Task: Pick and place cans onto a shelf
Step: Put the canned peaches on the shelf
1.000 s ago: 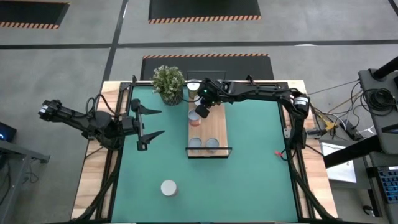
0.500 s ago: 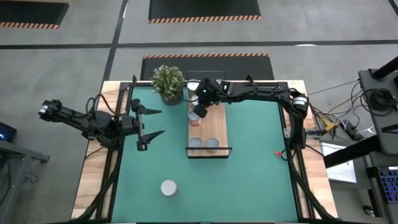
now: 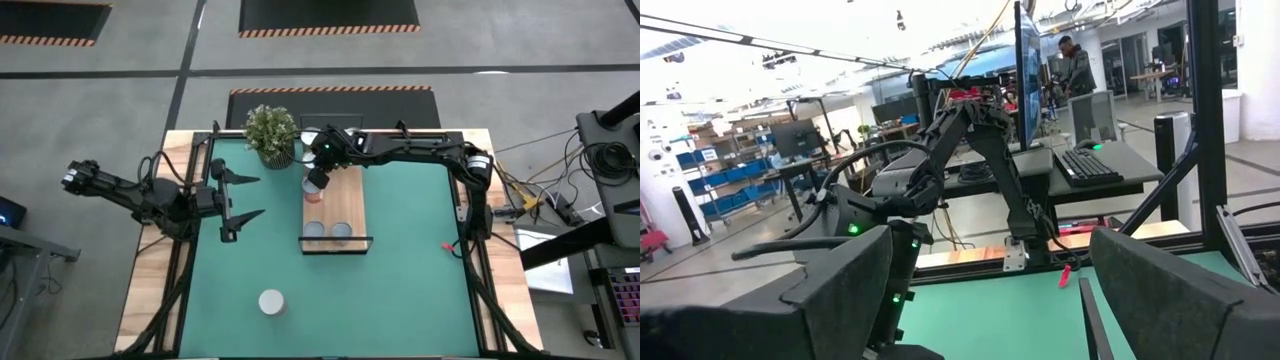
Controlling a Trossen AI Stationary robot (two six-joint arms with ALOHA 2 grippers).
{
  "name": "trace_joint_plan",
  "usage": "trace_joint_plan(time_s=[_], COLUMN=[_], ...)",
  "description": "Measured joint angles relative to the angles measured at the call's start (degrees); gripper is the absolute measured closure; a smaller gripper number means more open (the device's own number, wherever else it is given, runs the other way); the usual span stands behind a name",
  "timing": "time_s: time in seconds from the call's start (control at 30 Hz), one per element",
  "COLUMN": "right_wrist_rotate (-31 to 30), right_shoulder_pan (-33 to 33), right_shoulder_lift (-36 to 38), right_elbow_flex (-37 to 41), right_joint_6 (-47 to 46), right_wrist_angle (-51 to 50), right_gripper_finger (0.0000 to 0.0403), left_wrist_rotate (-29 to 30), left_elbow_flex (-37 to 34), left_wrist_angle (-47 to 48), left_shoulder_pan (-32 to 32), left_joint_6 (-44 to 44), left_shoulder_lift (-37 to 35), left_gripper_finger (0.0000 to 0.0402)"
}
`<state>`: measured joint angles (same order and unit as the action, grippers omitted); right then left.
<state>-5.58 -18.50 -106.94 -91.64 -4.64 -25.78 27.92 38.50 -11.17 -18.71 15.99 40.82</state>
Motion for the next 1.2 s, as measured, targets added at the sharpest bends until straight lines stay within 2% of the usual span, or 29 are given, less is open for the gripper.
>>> trace_joint_plan(time_s=[1.2], right_wrist_rotate=[-0.6], right_shoulder_pan=[-1.0], right_shoulder_lift=[0.0], right_elbow_flex=[0.1], right_joint_6=[2.2], right_wrist_angle=[3.4], right_gripper_finger=[0.039], left_wrist_rotate=[0.0], left_elbow_flex=[0.0], left_wrist_angle=[0.0], left_shoulder_pan=[0.0], left_joint_6=[0.0], left_shoulder_lift=[0.0], left_gripper_finger=[0.0079])
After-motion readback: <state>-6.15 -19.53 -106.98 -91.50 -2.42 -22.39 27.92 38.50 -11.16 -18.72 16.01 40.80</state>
